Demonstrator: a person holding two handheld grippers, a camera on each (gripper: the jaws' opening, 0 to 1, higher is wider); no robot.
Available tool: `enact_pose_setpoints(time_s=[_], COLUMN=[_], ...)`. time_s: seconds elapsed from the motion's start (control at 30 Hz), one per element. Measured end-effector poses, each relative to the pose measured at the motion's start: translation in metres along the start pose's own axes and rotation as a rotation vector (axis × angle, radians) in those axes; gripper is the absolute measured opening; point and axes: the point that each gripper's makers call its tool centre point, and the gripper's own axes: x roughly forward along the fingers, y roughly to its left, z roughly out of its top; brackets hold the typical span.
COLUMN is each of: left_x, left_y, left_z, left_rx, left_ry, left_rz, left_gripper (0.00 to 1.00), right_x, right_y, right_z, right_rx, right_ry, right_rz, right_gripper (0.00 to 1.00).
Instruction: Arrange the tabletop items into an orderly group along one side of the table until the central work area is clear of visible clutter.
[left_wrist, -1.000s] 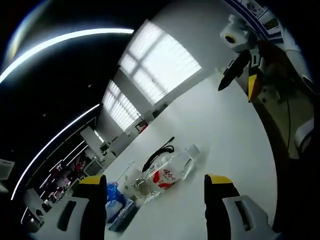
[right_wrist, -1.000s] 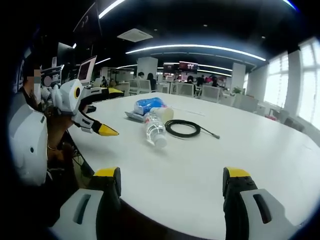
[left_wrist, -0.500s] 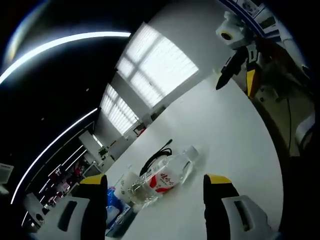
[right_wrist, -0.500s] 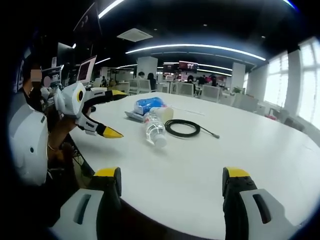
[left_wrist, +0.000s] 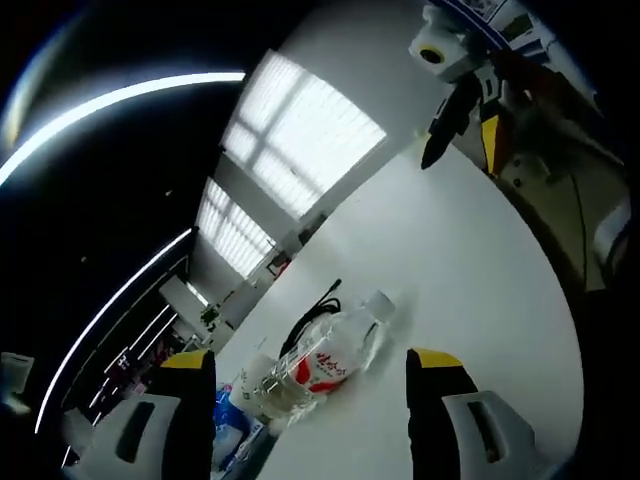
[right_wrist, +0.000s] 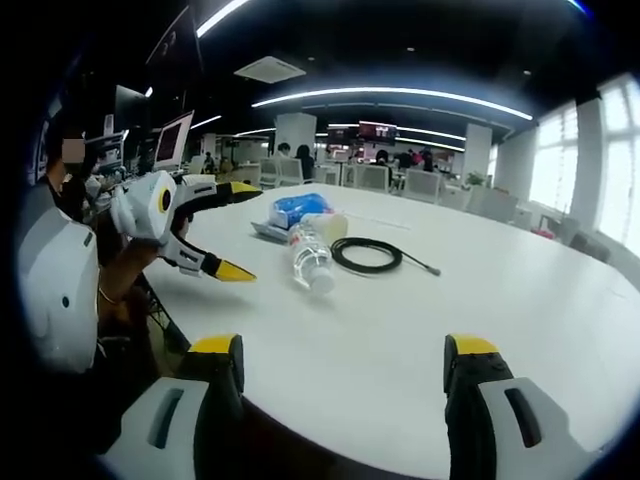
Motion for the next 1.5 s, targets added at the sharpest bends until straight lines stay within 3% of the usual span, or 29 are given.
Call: enact_pose_setpoints(time_s=[0.13, 0.53, 0.77, 1.07, 1.5], left_x=[0.003, 0.005, 0.010, 0.016, 0.024], left_y=[-0.002, 0.000, -0.004, -0.008, -0.012], left_z=[-0.003, 0.002, 0.010, 0.005, 0.014], left_rx=[0.045, 0.066, 0.214, 0.254, 0.337], left_ry=[0.034, 0.023, 0.023, 0.046, -0.022], left_rz=[0.003, 0.009, 0.014, 0.008, 0.006], left_gripper=[0.77, 0.77, 0.77, 0.77, 0.71], right_x=[0.000, -0.002, -0.002, -0.003, -0.004], right_y=[0.000, 0.000, 0.000, 0.000, -0.002], right_z=[0.000, -0.003, -0.005, -0.006, -0.007], right_rx=[0.006, 0.004, 0.009, 0.010, 0.017], right_ry=[-0.004, 0.001, 0.002, 0.002, 0.001], right_rz=[0.005, 0.005, 0.008, 0.008, 0.006], right_gripper=[0.79, 0.78, 0.78, 0.78, 0.78])
